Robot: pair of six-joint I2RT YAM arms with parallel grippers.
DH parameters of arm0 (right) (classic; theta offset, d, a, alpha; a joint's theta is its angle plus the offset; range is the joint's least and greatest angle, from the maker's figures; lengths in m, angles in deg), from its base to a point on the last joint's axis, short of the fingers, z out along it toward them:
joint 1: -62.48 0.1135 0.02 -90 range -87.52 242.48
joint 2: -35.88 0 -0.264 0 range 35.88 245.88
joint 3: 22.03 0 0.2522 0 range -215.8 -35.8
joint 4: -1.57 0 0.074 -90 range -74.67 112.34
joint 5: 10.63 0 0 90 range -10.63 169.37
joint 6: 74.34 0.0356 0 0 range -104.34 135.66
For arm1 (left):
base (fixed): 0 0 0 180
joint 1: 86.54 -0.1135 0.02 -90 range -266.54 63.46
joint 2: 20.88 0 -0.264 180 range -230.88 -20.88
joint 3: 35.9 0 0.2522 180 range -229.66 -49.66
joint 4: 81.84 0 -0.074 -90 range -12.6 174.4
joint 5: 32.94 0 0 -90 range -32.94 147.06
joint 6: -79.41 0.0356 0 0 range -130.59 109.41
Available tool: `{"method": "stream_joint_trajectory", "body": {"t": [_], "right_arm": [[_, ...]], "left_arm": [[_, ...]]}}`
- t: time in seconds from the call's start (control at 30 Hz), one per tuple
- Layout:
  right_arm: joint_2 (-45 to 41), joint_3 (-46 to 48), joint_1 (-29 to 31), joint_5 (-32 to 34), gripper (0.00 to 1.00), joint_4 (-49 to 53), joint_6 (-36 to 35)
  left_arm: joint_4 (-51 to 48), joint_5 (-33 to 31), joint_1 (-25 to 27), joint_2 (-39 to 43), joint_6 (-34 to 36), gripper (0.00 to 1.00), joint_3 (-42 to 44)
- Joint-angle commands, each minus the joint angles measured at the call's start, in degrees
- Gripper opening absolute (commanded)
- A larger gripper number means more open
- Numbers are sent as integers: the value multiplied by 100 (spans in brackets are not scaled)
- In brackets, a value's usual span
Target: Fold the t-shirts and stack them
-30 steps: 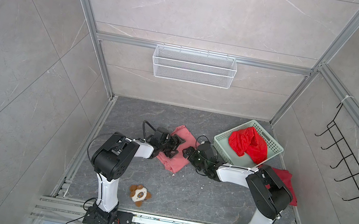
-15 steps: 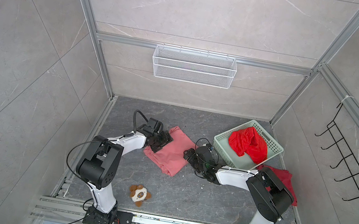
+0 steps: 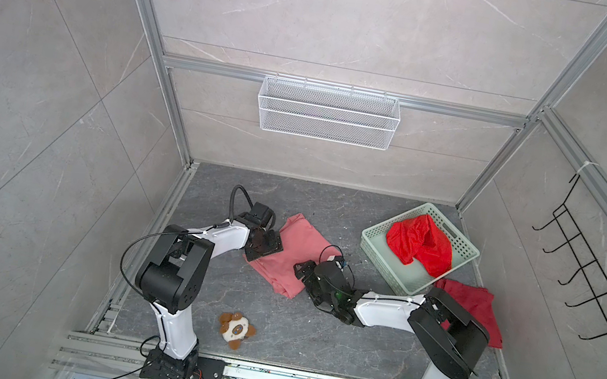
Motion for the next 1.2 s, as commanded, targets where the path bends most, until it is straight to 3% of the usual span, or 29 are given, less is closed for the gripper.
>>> {"method": "stream_joint_trajectory", "body": {"t": [0.0,0.2,0.3,0.4,0.5,0.57,0.7,0.9,1.03,1.17], "right_arm": [[556,270,38,118,88,15,402],[1163,27,-28,266,77,-773,353],[1333,-124,-92,244,62,-831,304],[1323,-303,-131,312,42,-524,63],[1238,-421,-170,420,10,-110,-69],[1134,-411,-207,433,0,50,-127],[804,-383,-235,591,0,469,-468],[-217,-770,-232,930,0,2747,-1381],[-809,-503,-283,771,0,3427,-1633],[-1203,60,-296,481,0,3519,-1493]], "left_arm": [[208,425,36,-297,-150,78,415],[434,622,113,-273,-262,78,546],[524,731,154,-320,-304,77,577],[577,756,185,-303,-332,77,599],[576,710,185,-219,-305,77,608],[451,608,185,-156,-252,77,577],[187,335,178,-10,-81,77,459],[-452,-417,159,444,566,79,-74],[-557,-293,230,713,1096,80,-555],[-773,-32,656,555,1588,80,-1333]]}}
